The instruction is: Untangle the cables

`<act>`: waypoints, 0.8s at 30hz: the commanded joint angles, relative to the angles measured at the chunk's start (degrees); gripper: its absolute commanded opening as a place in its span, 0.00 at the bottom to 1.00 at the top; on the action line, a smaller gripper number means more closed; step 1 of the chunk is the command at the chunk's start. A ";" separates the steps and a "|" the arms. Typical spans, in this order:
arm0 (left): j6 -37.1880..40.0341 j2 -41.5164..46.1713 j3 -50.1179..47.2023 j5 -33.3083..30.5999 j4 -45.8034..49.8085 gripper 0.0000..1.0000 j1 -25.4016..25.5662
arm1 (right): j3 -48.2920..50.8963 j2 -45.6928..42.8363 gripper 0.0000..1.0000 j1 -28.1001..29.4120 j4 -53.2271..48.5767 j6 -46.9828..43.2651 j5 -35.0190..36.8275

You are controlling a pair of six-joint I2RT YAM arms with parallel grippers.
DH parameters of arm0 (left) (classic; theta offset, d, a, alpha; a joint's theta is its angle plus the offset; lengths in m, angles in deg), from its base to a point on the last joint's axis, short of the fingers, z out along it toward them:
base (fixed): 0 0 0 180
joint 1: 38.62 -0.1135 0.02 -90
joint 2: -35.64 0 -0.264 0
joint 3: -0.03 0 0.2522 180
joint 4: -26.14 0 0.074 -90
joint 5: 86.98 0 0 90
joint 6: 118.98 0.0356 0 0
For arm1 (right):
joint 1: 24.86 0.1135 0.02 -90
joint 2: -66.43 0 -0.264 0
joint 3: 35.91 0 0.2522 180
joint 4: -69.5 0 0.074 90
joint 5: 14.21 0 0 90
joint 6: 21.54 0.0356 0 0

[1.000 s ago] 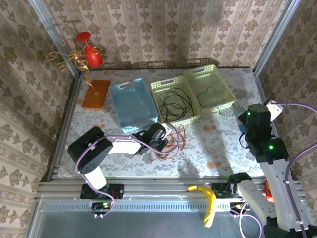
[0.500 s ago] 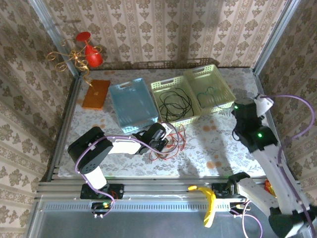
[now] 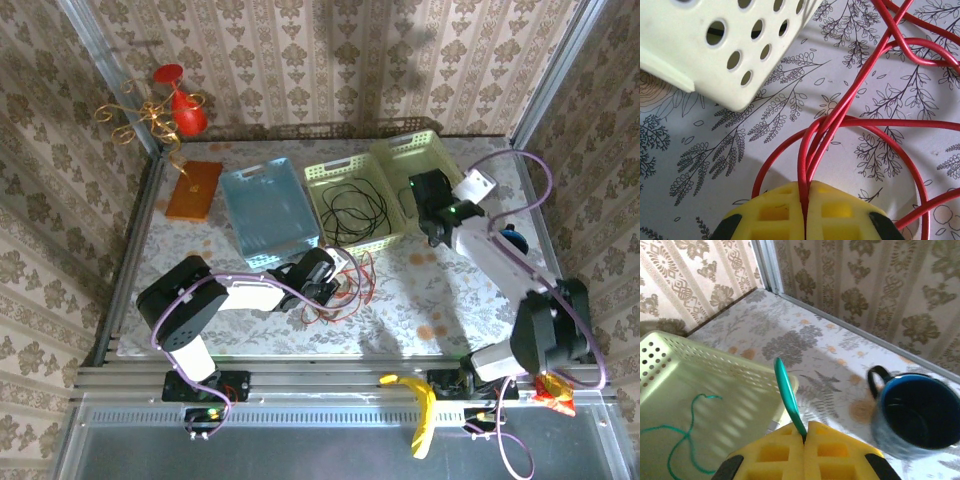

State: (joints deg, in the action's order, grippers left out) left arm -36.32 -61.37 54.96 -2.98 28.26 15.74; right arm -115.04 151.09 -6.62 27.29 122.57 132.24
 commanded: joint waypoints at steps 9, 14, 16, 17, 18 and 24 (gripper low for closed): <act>-1.11 0.19 -0.91 0.16 5.13 0.00 0.38 | -11.72 19.16 0.18 -6.18 3.98 1.23 -18.62; -0.70 1.71 -1.13 -0.15 5.13 0.00 0.39 | -8.28 15.37 0.61 -7.01 6.35 -0.83 -20.25; -0.36 2.41 -1.09 -0.42 5.07 0.00 0.39 | -6.39 12.10 0.64 -7.03 7.08 -2.49 -19.89; -0.15 2.66 -0.96 -0.42 5.05 0.00 0.32 | -5.39 10.18 0.65 -7.04 7.34 -3.37 -19.84; 0.16 2.87 -0.84 -0.36 5.13 0.00 0.29 | -4.42 8.42 0.65 -6.95 7.60 -4.38 -20.09; 0.86 3.87 0.10 0.05 3.79 0.00 0.30 | 7.83 -8.52 0.62 -5.68 11.89 -12.68 -32.05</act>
State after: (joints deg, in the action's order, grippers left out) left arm -36.29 -59.58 54.89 -3.02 31.30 15.74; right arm -111.91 149.50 -13.33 36.36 115.46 107.85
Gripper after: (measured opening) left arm 0.057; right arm 0.627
